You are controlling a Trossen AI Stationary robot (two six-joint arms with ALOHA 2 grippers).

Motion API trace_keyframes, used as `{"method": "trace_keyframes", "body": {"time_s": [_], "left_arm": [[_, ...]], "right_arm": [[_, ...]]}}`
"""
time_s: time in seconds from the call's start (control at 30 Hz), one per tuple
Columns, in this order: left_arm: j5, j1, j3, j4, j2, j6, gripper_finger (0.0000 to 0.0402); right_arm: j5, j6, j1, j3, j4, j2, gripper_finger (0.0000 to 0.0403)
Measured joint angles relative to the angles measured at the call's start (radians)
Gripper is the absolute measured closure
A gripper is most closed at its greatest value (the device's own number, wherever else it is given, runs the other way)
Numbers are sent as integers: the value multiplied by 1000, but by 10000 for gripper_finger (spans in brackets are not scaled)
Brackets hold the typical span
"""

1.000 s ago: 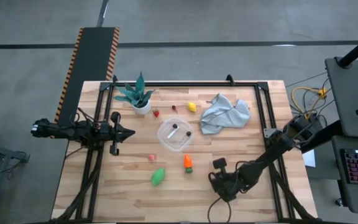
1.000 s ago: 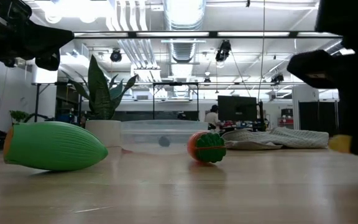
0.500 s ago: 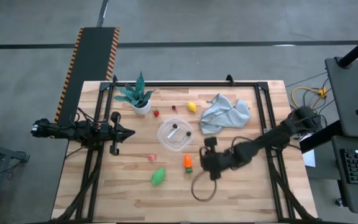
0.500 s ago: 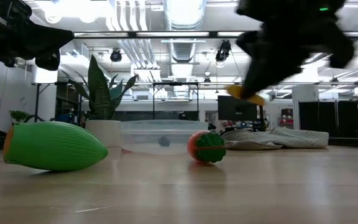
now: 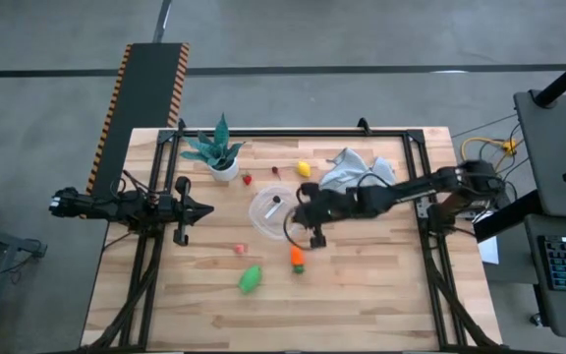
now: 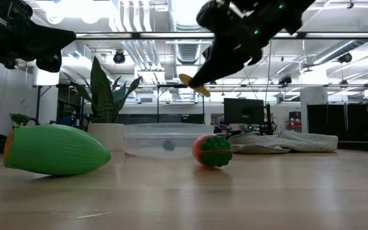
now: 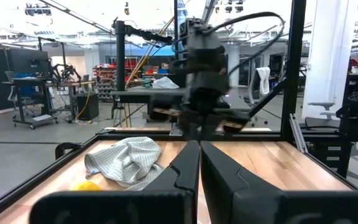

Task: Pick and placing Produce into tupperware
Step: Put the yellow corn into the transparent bin

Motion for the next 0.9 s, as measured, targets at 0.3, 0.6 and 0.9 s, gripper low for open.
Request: {"method": "trace_keyframes", "body": {"time_s": [0.3,0.6,0.9], "left_arm": [[0,0,0,0,0,0,402],[0,0,0,-1,-1,1,402],[0,0,0,-1,0,1,402]], "right_arm": [[-131,-21,-165,1,22,50,390],[-158,-19,-205,19,69,144,390],[-185,-33,-205,124,18,255,390]]}}
